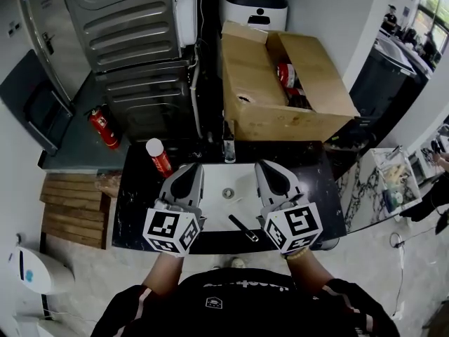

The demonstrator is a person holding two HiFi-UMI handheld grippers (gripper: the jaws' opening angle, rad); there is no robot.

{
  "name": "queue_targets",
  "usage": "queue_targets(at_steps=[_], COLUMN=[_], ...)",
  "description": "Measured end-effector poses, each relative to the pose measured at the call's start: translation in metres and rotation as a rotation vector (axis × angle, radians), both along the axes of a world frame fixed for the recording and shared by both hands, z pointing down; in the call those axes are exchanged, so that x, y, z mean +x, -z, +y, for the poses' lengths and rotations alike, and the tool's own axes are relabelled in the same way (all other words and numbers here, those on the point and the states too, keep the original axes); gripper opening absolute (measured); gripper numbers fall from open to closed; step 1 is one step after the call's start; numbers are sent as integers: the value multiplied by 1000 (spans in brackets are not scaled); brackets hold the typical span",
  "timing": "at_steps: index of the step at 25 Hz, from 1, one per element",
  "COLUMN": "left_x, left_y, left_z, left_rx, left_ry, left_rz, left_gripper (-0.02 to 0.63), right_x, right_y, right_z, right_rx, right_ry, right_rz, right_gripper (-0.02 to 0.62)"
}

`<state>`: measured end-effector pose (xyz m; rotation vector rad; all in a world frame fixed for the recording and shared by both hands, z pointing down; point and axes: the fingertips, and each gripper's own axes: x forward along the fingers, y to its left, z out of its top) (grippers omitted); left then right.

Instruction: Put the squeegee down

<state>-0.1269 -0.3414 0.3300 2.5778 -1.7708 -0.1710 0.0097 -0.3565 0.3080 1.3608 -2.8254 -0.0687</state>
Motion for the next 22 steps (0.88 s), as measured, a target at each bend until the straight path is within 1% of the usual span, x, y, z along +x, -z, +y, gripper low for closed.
queue_targets(at_steps=[11, 22], left_x=[-7, -12], left_y=[-1, -4], left_z=[0, -1], left_rx=[2, -6], left_ry=[13, 31], left_rz=[-2, 4], left_gripper=[14, 14], right_x=[-8, -7], right_y=[-3, -6], right_z=[-2, -3], right_rx=[-1, -14], right_ry=[14, 24], right_rz=[6, 7], right_gripper=[37, 37])
